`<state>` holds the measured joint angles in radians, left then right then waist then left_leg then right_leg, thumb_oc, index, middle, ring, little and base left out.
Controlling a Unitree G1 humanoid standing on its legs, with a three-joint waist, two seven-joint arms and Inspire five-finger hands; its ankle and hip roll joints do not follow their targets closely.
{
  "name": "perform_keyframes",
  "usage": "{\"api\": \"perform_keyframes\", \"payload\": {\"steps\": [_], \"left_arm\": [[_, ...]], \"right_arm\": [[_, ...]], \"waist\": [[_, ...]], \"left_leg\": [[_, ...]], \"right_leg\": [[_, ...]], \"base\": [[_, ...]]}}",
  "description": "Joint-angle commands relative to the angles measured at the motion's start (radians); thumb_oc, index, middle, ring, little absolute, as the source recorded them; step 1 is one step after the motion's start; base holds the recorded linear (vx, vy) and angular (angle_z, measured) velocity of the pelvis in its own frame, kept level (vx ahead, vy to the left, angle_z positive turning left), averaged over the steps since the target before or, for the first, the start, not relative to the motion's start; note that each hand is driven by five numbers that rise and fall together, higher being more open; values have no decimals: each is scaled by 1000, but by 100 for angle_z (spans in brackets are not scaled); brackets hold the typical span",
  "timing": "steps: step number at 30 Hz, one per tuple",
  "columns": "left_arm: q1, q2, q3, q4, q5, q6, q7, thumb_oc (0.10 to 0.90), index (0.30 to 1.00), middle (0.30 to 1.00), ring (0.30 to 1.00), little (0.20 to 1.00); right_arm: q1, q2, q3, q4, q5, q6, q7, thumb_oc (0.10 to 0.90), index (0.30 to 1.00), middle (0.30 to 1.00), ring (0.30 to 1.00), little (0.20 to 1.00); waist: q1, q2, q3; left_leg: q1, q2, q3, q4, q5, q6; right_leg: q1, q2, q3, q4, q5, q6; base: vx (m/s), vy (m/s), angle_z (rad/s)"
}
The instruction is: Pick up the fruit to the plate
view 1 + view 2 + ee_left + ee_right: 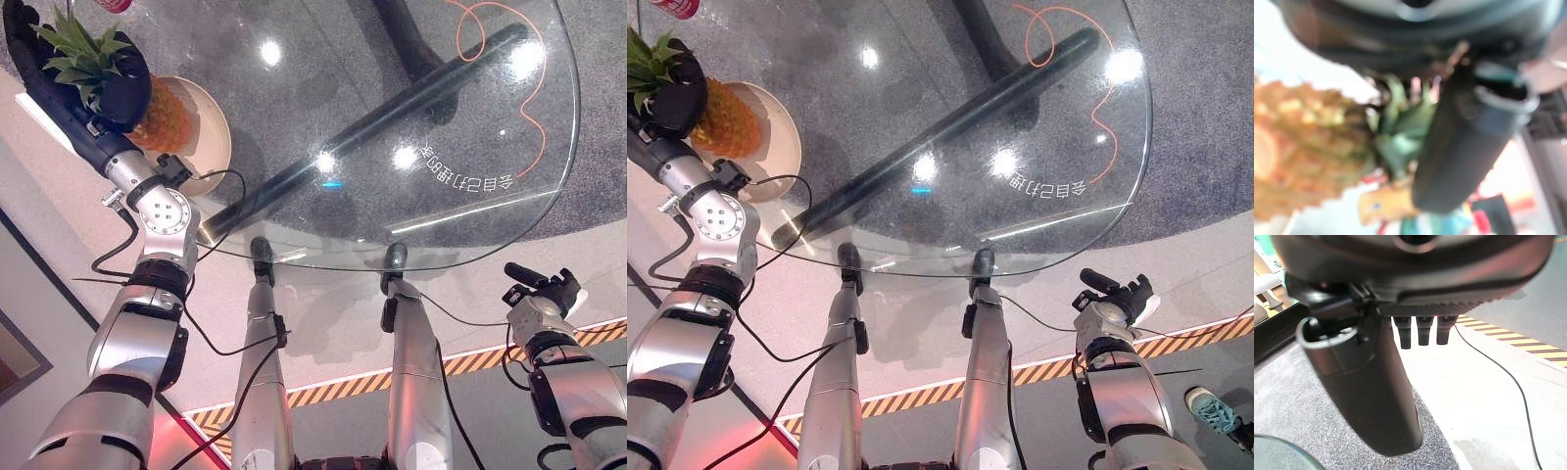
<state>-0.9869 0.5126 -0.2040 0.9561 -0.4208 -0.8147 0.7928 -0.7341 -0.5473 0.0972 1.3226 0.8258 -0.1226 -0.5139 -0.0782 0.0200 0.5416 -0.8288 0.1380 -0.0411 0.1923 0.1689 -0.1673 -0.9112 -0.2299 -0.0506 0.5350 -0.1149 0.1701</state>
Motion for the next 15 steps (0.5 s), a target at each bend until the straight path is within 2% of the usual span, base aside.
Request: {"api": "perform_keyframes", "payload": {"steps": [1,15], "left_arm": [[-71,36,31,-47,-1,-121,-2,800,900,900,900,900],[-5,5,44,-82,2,-123,-9,800,900,900,900,900]], "right_arm": [[33,-2,-4,21,-7,-38,-64,800,900,900,900,900],[34,6,-15,16,-9,-42,-76,800,900,900,900,900]], "waist": [[41,-76,-22],[56,-74,-22]], "left_leg": [[9,-79,37,77,-123,60],[17,-86,24,63,-117,63]], "right_leg": [[98,128,-55,-237,142,-61],[108,129,-59,-245,147,-59]], "base": [[0,0,0],[-5,-1,0]]}}
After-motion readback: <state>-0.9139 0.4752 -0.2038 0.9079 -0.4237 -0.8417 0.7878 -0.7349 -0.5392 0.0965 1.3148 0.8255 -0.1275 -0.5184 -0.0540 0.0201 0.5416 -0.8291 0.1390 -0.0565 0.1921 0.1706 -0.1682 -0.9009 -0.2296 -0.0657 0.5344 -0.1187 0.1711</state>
